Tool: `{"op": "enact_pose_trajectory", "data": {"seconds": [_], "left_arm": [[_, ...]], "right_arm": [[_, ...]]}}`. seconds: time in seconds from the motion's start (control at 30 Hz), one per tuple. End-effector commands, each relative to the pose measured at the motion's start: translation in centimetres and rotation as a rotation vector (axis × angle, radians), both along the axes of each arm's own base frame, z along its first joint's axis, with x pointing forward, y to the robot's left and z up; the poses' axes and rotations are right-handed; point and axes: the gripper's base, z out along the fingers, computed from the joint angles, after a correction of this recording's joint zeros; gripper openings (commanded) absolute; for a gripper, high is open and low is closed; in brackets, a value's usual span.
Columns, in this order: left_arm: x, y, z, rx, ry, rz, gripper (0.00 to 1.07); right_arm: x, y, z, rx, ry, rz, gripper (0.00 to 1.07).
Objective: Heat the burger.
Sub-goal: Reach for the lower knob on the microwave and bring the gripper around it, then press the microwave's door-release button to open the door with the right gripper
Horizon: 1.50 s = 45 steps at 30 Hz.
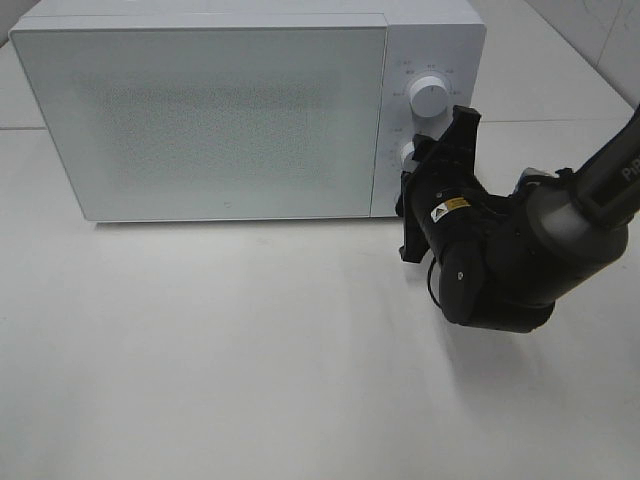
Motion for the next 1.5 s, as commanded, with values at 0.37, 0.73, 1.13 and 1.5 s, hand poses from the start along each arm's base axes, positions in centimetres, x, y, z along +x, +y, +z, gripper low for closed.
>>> {"op": "enact_pose_trajectory", "data": {"seconds": [0.37,0.73,1.13,1.5], "left_arm": [[-0.2,0.0,-0.1,0.0,-0.01,0.006,0.99],[-0.2,0.0,-0.1,0.0,-0.01,0.006,0.99],[-0.2,0.0,-0.1,0.0,-0.01,0.006,0.99],[-0.2,0.0,-0.1,0.0,-0.01,0.006,0.99]], "right_arm": [[0.9,0.4,2.7,-0.068,-0.219,-0.035,0.5],[-0.7,-0.3,2.4,-0.178,-0.187,0.011,0.68],[-3.4,0.0,3.6,-0.473,-0.089,0.291,0.68],[-5.7,-0.3,4.4,-1.011,0.146,0.631,0.68]]}}
